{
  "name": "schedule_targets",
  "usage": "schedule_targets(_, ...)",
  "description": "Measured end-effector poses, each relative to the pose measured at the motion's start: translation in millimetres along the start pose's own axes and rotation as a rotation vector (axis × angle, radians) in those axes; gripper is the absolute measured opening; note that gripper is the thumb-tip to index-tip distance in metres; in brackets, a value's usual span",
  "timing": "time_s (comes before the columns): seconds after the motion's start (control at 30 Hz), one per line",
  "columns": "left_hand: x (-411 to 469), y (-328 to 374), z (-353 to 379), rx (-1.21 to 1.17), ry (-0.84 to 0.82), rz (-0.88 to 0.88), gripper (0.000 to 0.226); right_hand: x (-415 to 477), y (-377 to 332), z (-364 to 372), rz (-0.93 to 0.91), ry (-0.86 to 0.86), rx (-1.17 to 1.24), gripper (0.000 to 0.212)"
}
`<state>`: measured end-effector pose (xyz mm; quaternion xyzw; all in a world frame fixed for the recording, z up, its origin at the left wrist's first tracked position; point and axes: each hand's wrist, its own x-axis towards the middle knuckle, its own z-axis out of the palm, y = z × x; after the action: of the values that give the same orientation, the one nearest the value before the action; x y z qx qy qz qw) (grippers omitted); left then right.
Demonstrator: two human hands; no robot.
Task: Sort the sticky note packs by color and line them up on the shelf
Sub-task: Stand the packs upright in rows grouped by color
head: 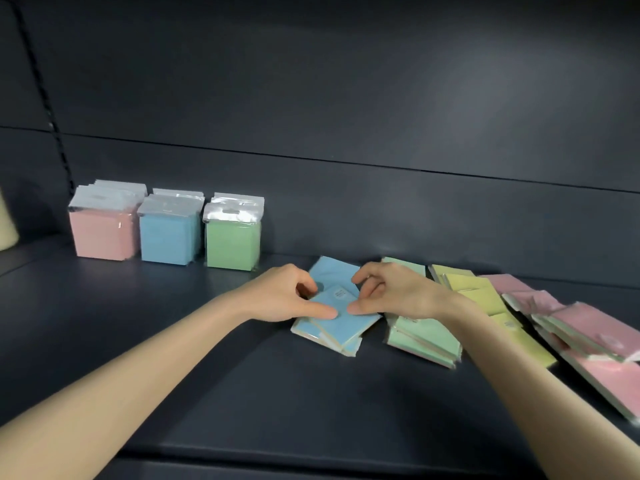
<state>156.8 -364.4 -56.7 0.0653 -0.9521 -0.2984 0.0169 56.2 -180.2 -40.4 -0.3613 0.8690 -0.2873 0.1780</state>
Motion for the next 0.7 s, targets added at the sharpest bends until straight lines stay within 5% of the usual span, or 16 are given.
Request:
schedule_targets(0.13, 1, -1, 2, -0.139, 0.022, -0.025, 0.033, 6, 2, 2, -0.025, -0.022, -0.001, 0.048)
schedule_targets(0.53, 16, 6, -19, -0.52, 0.178, 0.049, 0.033, 25, -11, -16, -0.172, 0.21, 0.25, 0.021)
schedule_targets(0.7, 32, 5, -10, -0.77, 0.283, 0.026, 0.022, 39, -12, -15, -0.091, 0.316, 0.632, 0.052)
